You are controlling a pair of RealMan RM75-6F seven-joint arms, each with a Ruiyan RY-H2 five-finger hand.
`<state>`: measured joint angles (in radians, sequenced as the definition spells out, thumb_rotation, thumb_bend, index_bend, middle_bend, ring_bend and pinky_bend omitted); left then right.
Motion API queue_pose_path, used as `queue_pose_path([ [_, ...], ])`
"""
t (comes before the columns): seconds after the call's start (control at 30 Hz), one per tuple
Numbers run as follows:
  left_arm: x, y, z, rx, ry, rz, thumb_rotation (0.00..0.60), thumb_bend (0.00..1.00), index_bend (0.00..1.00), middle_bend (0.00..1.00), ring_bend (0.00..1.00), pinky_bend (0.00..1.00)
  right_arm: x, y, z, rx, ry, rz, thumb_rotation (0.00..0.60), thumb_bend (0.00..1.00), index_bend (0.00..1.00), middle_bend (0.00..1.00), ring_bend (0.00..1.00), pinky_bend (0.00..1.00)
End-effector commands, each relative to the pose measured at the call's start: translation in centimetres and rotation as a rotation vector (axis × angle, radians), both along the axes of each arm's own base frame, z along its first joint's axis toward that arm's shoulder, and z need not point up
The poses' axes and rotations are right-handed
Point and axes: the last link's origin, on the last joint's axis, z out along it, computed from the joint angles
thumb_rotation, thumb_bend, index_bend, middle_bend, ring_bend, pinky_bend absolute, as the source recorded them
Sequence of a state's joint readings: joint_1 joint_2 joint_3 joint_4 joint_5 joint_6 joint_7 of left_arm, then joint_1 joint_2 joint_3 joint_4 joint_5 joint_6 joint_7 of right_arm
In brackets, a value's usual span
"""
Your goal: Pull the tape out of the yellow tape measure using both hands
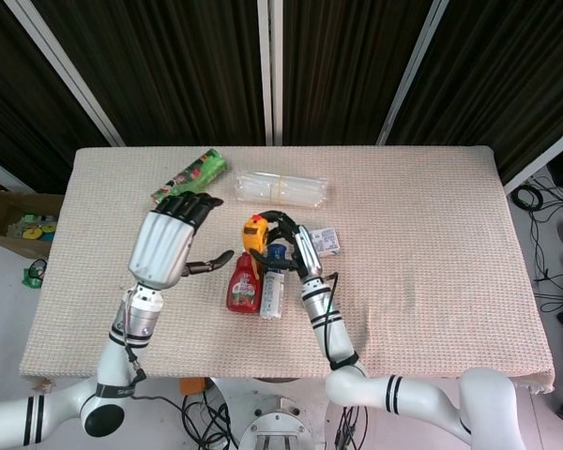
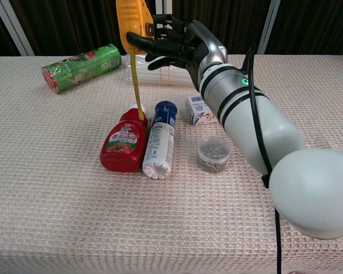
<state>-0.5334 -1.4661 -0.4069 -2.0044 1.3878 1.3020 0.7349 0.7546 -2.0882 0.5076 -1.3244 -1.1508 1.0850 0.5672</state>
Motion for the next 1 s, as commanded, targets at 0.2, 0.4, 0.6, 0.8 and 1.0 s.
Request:
queue_pose_path([
  [0.2, 2.4, 2.1, -2.8, -0.069, 0.084, -0.013, 0.348, 0.21, 0.38, 0.39, 0.35, 0.46, 0.2, 0.2, -0.4, 0.007, 0.008, 0.017, 0.6, 0.35, 0.59, 0.52, 0.52, 0.5],
  [0.4, 1.7, 2.7, -3.5, -0.074, 0.134, 0.026, 0.351, 0.24, 0.4, 0.41, 0.37, 0.47, -0.1, 0.4, -0.1, -0.005, 0.01, 0.022, 0.6, 0.35, 0.59, 0.52, 0.52, 0.51],
  [0.6, 1.1, 2.5, -3.3, -0.074, 0.144, 0.042, 0.35, 0.26, 0.42, 0.44, 0.39, 0.49, -0.3, 0.4, -0.1, -0.008, 0.015, 0.023, 0.6, 0.35, 0.59, 0.52, 0.52, 0.51],
  [0.8, 0.8, 2.5, -3.1, -0.075, 0.139, 0.055, 0.359, 0.3, 0.45, 0.47, 0.42, 0.51, -0.4, 0.4, -0.2, -0.004, 0.014, 0.024, 0.6, 0.35, 0.59, 0.52, 0.52, 0.51],
  [1.0, 0.8, 2.5, -3.3, -0.082, 0.138, 0.051, 0.361, 0.32, 0.46, 0.47, 0.42, 0.52, -0.4, 0.4, -0.1, -0.006, 0.017, 0.03, 0.6, 0.35, 0.59, 0.52, 0.52, 0.51],
])
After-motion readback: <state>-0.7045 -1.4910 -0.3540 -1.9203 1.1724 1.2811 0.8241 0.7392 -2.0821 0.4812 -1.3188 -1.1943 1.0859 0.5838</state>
